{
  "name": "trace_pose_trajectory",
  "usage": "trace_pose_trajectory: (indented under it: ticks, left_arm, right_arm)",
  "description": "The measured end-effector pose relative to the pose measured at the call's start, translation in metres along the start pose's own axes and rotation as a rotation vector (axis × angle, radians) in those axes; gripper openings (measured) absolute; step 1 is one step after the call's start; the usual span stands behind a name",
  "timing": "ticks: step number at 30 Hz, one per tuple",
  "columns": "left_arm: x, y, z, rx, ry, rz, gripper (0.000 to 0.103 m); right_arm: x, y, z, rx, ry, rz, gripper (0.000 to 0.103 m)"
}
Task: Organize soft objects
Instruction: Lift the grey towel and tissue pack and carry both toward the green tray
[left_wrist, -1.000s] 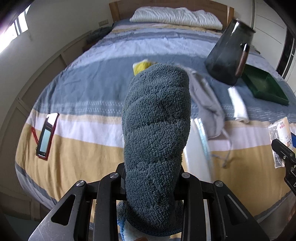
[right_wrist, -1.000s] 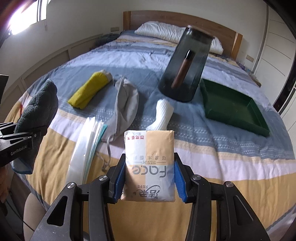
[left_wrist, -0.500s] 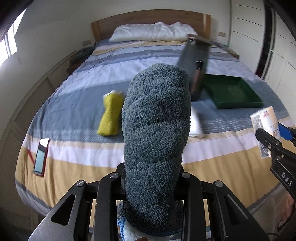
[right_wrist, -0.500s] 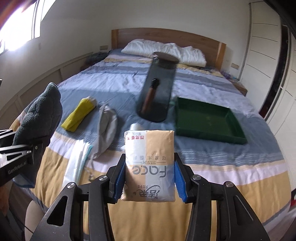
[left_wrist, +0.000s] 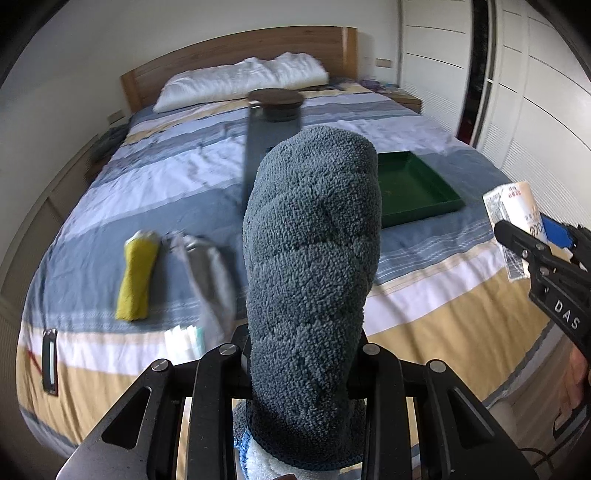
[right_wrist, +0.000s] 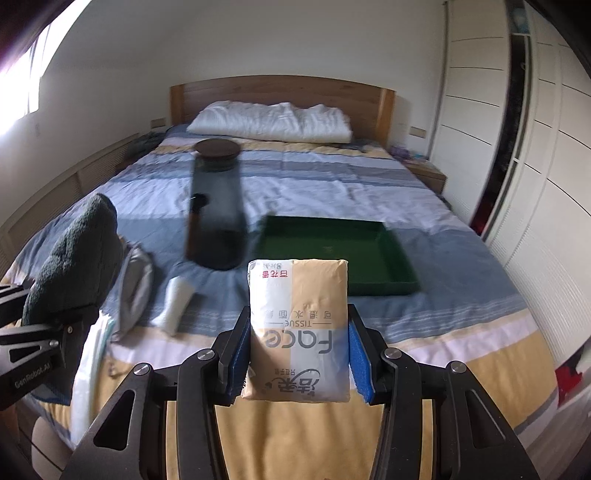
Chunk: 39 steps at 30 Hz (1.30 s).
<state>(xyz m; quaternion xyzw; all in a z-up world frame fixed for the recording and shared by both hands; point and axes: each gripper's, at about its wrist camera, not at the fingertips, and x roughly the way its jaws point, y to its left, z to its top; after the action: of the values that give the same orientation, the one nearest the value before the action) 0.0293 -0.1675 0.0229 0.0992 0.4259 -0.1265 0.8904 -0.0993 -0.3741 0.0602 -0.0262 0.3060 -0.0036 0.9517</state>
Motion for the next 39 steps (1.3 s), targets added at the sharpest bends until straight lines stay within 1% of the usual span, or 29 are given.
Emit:
trace_pose_trajectory:
  ticks: [4,8,15,28,32,39]
  left_arm:
    - [0.007,-0.026,0.015,0.022,0.001,-0.023,0.025]
    - [0.016,-0.042,0.028,0.031,0.003,-0.039,0.025]
    - [0.039,-0.061,0.054,0.034,0.013,-0.041,0.026]
    - [0.100,-0.077,0.103,0.005,0.026,-0.038,0.026]
    - [0.119,-0.080,0.115,-0.008,0.034,-0.040,0.026]
    - [0.147,-0.083,0.135,-0.029,0.033,-0.021,0.026]
  right_arm:
    - [0.007,-0.027,0.005,0.034,-0.003,-0.031,0.046]
    - [0.017,-0.045,0.015,0.051,-0.007,-0.051,0.046]
    - [0.044,-0.064,0.033,0.065,-0.027,-0.071,0.046]
    - [0.119,-0.092,0.067,0.072,-0.024,-0.084,0.046]
    - [0.149,-0.106,0.078,0.082,-0.017,-0.088,0.046]
    - [0.201,-0.115,0.096,0.068,-0.018,-0.096,0.046]
